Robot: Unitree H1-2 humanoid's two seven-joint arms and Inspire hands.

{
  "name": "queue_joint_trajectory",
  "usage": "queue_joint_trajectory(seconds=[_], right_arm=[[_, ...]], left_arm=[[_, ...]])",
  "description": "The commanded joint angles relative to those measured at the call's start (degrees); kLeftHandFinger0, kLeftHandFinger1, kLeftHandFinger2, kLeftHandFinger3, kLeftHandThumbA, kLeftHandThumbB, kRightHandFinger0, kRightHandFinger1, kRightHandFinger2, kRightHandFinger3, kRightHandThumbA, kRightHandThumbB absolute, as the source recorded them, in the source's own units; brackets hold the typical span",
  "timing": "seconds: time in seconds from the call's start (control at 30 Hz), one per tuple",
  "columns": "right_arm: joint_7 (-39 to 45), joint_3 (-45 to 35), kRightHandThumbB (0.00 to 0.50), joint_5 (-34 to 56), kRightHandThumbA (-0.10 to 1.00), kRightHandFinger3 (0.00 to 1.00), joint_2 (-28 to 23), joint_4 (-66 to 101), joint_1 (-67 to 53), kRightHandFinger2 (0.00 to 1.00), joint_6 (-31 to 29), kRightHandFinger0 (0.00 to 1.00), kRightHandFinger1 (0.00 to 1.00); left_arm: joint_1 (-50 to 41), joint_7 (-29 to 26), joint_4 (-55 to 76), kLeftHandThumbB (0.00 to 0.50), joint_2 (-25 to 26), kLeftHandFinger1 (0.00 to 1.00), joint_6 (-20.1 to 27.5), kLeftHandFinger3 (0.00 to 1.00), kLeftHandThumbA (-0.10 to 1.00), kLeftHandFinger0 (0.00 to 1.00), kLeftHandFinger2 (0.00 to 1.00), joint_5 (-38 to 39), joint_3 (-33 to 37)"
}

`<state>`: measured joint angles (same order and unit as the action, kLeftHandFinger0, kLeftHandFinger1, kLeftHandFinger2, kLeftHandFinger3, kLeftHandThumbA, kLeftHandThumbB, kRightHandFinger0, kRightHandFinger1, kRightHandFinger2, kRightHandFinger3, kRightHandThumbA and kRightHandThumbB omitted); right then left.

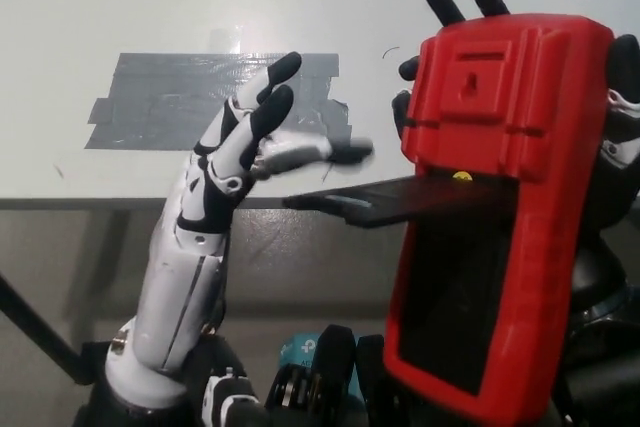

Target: The robot first picks the multimeter with right hand and then unfolds the black stand on the back of it using left hand

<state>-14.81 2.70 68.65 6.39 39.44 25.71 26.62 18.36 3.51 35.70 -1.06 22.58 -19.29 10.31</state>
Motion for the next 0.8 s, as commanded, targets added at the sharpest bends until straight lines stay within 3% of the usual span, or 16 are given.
queue_joint_trajectory(seconds=[0.0,0.03,0.13,0.17,0.23,0.3,0.33,0.4,0.5,0.57,0.6,0.63,0.67,0.7,0.73,0.77], right_arm=[[-1.9,0.1,0.159,2.0,-0.10,0.66,0.2,2.9,3.1,0.57,-1.8,0.00,0.10],[-3.1,-0.1,0.169,1.2,-0.10,0.61,0.4,3.2,3.2,0.52,-1.9,0.00,0.06],[-4.5,-0.5,0.156,0.7,-0.10,0.57,0.4,2.9,4.1,0.51,-2.1,0.00,0.03],[-4.8,-0.6,0.132,1.6,-0.10,0.66,0.7,2.6,4.2,0.59,-2.5,0.00,0.08],[-5.0,-0.9,0.106,2.5,-0.10,0.88,0.7,2.0,4.5,0.74,-2.8,0.00,0.21],[-5.1,-1.2,0.090,3.3,-0.10,0.98,0.9,1.5,4.7,0.84,-3.1,0.00,0.31],[-5.4,-1.4,0.078,4.0,-0.10,1.00,1.1,1.1,4.7,0.91,-3.5,0.00,0.38],[-5.8,-1.7,0.078,3.9,-0.10,1.00,1.4,0.6,4.8,0.92,-3.7,0.00,0.43],[-6.6,-2.0,0.084,4.1,-0.10,1.00,1.6,0.2,5.2,0.93,-3.7,0.00,0.47],[-7.3,-2.2,0.084,3.9,-0.10,1.00,1.6,0.0,5.3,0.93,-3.7,0.00,0.47],[-7.5,-2.2,0.091,3.9,-0.10,1.00,1.6,0.0,5.3,0.92,-3.8,0.00,0.47],[-7.4,-2.2,0.087,3.5,-0.10,1.00,1.4,0.0,5.3,0.91,-3.7,0.00,0.47],[-7.4,-2.1,0.086,3.3,-0.10,1.00,1.3,0.1,5.3,0.91,-3.6,0.00,0.47],[-7.1,-2.1,0.079,3.6,-0.10,1.00,1.2,0.0,5.2,0.91,-3.7,0.00,0.48],[-6.8,-2.2,0.078,3.7,-0.10,1.00,1.0,-0.1,5.3,0.91,-3.8,0.00,0.48],[-6.6,-2.2,0.082,3.8,-0.10,1.00,1.0,-0.1,5.3,0.92,-3.9,0.00,0.45]], left_arm=[[-0.3,-1.2,-0.4,0.306,-1.0,0.08,3.7,1.00,1.00,0.66,0.30,1.5,0.7],[-0.8,-1.0,0.2,0.318,-1.7,0.00,3.2,1.00,1.00,0.53,0.20,1.8,1.3],[-1.4,-0.4,1.8,0.325,-2.0,0.00,2.6,1.00,1.00,0.38,0.20,1.1,1.5],[-1.4,-0.3,2.0,0.316,-2.0,0.00,3.0,1.00,1.00,0.36,0.18,0.8,1.6],[-2.1,-0.1,2.8,0.354,-2.5,0.00,2.3,1.00,1.00,0.25,0.11,1.3,2.2],[-2.3,0.3,3.8,0.355,-2.4,0.00,2.1,1.00,1.00,0.23,0.10,1.4,2.7],[-2.2,1.0,4.3,0.353,-1.8,0.00,1.9,1.00,1.00,0.28,0.02,3.2,3.6],[-2.0,1.6,5.2,0.378,-1.6,0.00,0.5,1.00,1.00,0.34,0.00,6.2,5.3],[-2.5,1.1,5.7,0.386,-3.0,0.00,-0.1,1.00,1.00,0.20,0.11,6.7,6.4],[-2.6,0.8,5.6,0.352,-3.7,0.00,1.2,1.00,1.00,0.09,0.05,5.8,6.8],[-2.7,0.8,5.5,0.366,-3.9,0.00,1.4,1.00,1.00,0.15,0.05,5.3,6.7],[-3.0,0.6,5.3,0.372,-3.8,0.09,1.7,1.00,1.00,0.36,0.21,4.7,6.1],[-3.2,0.5,5.3,0.375,-3.7,0.06,1.8,1.00,1.00,0.46,0.25,4.7,5.8],[-2.8,-0.1,4.3,0.380,-2.6,0.33,3.5,1.00,0.99,0.74,0.54,5.2,4.3],[-2.4,-1.7,3.9,0.366,-3.2,0.76,4.2,1.00,1.00,1.00,0.89,3.3,2.1],[-2.8,-4.2,3.9,0.317,-6.2,1.00,4.3,1.00,1.00,1.00,1.00,-2.1,-0.4]])
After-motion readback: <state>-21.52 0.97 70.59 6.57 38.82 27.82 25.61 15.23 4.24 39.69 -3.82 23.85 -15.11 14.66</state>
